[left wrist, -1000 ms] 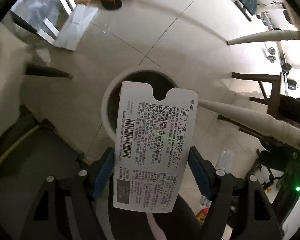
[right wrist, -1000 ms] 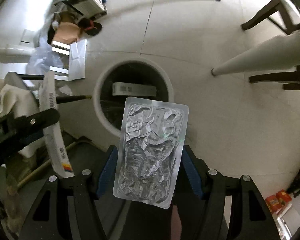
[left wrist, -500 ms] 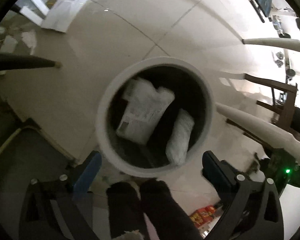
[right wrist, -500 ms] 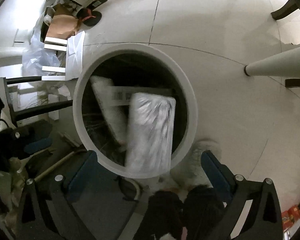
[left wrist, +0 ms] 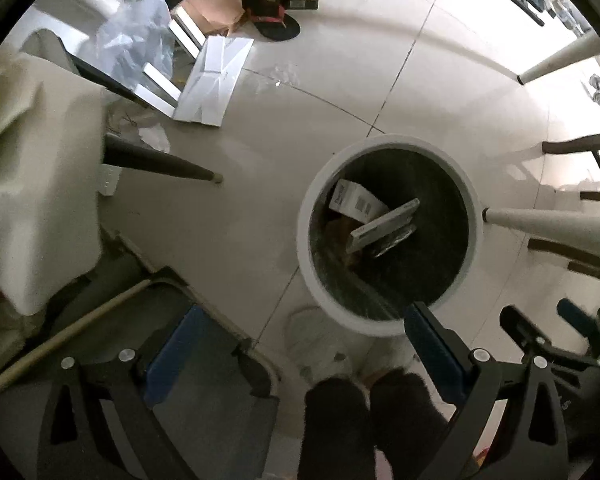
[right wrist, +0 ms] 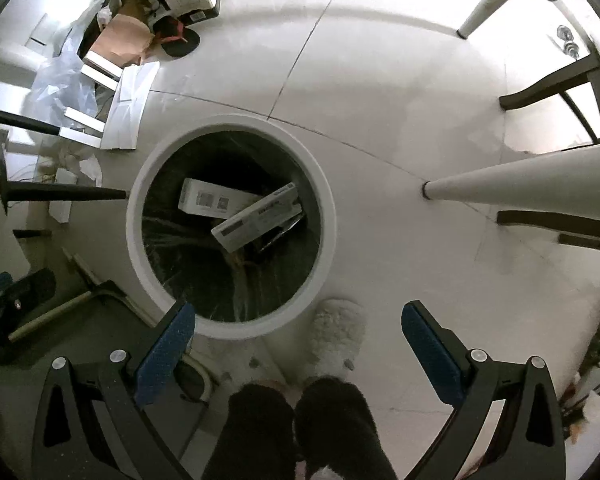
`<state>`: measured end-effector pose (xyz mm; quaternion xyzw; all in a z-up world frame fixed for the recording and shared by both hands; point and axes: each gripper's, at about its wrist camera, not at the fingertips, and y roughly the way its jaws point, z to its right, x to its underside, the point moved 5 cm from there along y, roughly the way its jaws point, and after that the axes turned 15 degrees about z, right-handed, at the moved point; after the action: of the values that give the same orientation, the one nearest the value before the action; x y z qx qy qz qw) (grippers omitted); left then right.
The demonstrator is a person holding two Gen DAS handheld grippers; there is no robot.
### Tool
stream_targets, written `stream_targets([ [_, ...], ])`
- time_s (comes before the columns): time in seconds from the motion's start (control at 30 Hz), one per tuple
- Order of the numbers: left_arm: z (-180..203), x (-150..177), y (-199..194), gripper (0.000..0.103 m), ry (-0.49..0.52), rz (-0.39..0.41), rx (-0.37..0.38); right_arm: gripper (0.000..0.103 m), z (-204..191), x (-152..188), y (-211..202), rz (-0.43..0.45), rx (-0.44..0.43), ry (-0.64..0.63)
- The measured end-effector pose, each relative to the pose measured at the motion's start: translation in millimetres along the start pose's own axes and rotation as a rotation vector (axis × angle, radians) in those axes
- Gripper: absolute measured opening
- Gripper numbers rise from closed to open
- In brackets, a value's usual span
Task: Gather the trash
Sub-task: 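Return both tools from the bin to the table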
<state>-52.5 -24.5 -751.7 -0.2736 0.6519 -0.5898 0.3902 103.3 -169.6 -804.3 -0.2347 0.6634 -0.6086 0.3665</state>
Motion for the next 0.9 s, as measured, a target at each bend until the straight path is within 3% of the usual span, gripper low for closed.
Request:
stream_targets([
  [0.17,3,1,-38,0.103,0.004,0.009,-0.002,0.103,1,0,-48,0.005,0.007,-0.01],
  [0.63,-10,0,-195,0.103,0.005,0.055,0.001,0.103,-10,-19,-225,0.034,-0.013,-0.029],
  [0.77,-16,-10,-250,0.103,-0.007,0.101,-0.001,0.103,-14,-36,-289,0.059,-0.04,-0.014],
  [0.9,-14,-42,-303,0.103,-0.015,0.183,-0.024,0.103,-10,-70,-349,0.105,-0.069,0.042],
])
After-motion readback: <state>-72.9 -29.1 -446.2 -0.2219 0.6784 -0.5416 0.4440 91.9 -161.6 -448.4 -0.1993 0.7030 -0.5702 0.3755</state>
